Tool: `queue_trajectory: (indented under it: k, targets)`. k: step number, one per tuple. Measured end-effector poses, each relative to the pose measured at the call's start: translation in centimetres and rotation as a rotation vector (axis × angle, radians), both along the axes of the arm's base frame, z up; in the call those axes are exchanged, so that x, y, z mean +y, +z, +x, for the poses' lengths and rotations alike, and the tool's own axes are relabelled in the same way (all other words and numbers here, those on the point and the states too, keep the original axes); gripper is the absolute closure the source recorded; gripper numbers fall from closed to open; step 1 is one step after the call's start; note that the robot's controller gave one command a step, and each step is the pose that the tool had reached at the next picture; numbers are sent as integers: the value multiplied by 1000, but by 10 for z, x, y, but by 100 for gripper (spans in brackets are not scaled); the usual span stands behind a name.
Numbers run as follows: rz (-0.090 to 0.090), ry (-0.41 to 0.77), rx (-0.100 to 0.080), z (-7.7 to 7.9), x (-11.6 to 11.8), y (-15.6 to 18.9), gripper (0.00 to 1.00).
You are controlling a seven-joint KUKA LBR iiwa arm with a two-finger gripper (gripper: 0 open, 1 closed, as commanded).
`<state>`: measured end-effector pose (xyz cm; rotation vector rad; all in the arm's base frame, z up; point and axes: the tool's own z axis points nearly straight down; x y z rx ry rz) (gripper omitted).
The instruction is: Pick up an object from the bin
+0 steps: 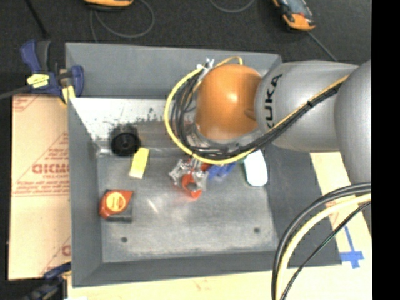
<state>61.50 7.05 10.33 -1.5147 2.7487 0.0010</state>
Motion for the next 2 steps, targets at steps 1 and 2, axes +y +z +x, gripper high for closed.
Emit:
queue_trajectory:
  k: [1,2]
  targets:
    - [1,-3,1,0,0,0,100]
    - [1,-5,1,0,0,0,100]
